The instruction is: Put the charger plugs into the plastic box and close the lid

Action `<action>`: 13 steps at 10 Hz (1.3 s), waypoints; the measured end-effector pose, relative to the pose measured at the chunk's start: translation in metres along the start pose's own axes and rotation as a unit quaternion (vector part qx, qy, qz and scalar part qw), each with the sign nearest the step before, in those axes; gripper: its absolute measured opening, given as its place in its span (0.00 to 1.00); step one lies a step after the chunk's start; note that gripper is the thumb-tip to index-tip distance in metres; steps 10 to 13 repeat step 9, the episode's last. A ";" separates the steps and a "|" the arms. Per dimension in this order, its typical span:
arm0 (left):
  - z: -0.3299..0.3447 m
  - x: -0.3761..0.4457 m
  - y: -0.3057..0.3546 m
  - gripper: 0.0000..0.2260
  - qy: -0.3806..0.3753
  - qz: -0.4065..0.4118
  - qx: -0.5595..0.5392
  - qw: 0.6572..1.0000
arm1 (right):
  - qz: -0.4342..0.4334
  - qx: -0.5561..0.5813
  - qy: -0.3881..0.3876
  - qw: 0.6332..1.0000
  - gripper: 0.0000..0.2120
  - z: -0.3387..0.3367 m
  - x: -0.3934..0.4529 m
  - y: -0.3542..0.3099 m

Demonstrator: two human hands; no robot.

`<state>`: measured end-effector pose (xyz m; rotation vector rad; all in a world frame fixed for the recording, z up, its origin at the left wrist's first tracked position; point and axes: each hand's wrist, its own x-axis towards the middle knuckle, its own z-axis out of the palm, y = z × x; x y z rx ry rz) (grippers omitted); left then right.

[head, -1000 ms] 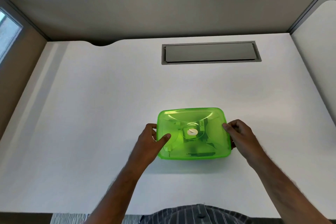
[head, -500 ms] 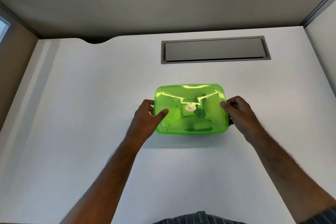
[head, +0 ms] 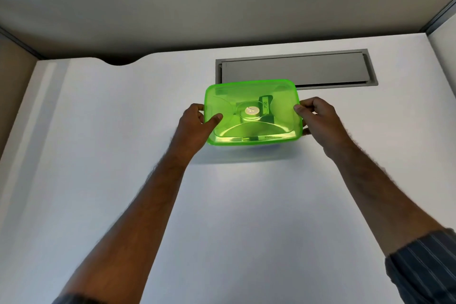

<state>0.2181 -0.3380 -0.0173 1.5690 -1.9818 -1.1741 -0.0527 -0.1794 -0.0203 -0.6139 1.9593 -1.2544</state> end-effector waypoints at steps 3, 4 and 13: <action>0.004 0.030 0.003 0.19 0.006 0.018 0.009 1.000 | -0.004 0.000 0.006 1.000 0.10 0.005 0.024 -0.007; 0.006 0.036 0.003 0.23 0.006 0.020 0.031 0.999 | -0.009 0.006 0.007 1.000 0.10 0.005 0.025 -0.006; 0.004 -0.014 -0.020 0.26 0.047 0.003 0.018 0.999 | 0.007 -0.010 0.060 0.998 0.18 0.006 -0.026 0.004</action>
